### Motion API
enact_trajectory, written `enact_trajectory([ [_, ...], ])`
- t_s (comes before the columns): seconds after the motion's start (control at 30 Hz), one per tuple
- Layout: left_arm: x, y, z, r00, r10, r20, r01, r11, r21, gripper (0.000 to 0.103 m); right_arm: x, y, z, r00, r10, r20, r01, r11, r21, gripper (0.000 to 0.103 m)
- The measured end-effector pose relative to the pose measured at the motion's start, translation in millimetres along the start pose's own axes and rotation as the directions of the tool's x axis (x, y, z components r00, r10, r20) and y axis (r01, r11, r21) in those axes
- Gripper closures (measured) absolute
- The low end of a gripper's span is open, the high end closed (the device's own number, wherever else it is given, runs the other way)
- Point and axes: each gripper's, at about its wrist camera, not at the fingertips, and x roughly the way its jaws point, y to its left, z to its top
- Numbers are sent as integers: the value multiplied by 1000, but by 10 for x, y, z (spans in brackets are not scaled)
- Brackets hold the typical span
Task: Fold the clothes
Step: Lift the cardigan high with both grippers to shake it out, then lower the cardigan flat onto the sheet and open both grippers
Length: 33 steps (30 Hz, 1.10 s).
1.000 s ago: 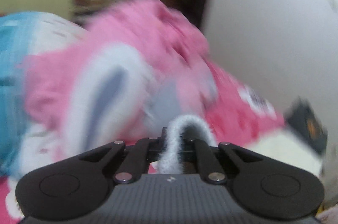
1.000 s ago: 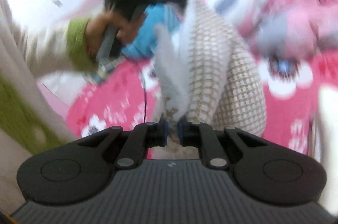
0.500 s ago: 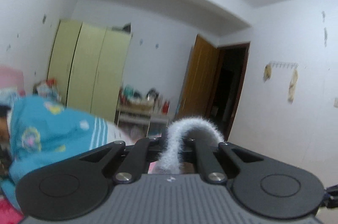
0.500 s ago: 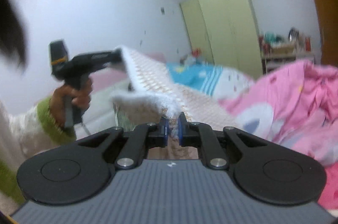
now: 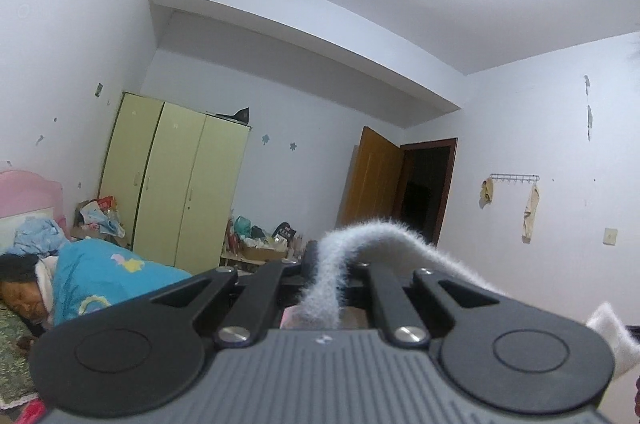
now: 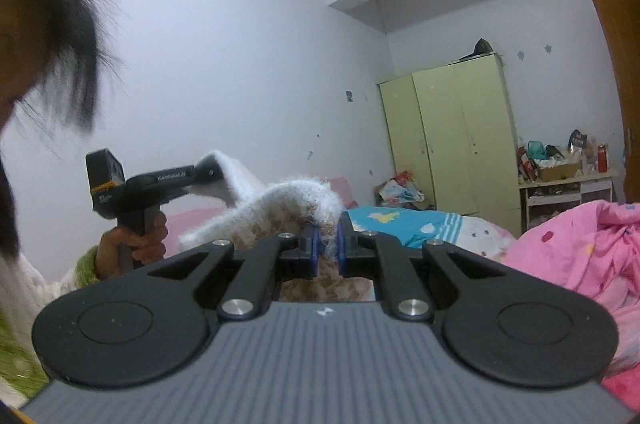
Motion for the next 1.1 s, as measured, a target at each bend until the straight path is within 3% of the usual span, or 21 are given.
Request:
enact_trajectory([
  [0.23,-35,78,-280,988,74,-136,-79,996,-29,98,52,-255,-304,999,-15,-47,22,988,150,96],
  [0.33,332,202,-564,964,135,-230,-150,988,-46,98,293,-631,-528,996,-5,-91,26,973,229,96],
  [0.43,807,344,-879,922,216,-322,-240,970,-36,98,677,-1147,-765,988,23,-150,23,955,297,96],
  [0.6,1909,685,-1535,809,323,-491,-375,927,-9,98,1570,-2183,-1156,958,71,-278,43,923,383,96],
  [0.7,2603,957,-2123,726,368,-581,-429,902,36,97,2278,-2886,-1510,919,83,-385,75,923,377,96],
  [0.73,2822,1042,-2402,691,370,-621,-427,902,62,91,2521,-3080,-1674,900,71,-430,100,926,363,96],
  [0.83,3282,1367,-3136,586,396,-707,-465,879,107,60,3183,-3639,-2332,803,-18,-596,238,926,293,91],
  [0.87,3354,1474,-3361,554,409,-725,-472,872,132,59,3348,-3814,-2629,753,-46,-656,307,907,289,90],
  [0.93,3343,1665,-3661,472,434,-767,-497,850,175,59,3677,-4163,-3221,637,-92,-765,440,858,264,90],
  [0.97,3267,1738,-3723,447,439,-780,-511,840,181,58,3806,-4307,-3494,579,-115,-807,499,833,240,89],
  [1.0,3170,1803,-3758,427,442,-789,-525,831,181,57,3843,-4377,-3688,547,-141,-825,541,812,220,89],
  [1.1,2640,2091,-3390,363,543,-758,-570,772,280,54,3770,-4461,-4019,538,-191,-821,614,757,225,89],
])
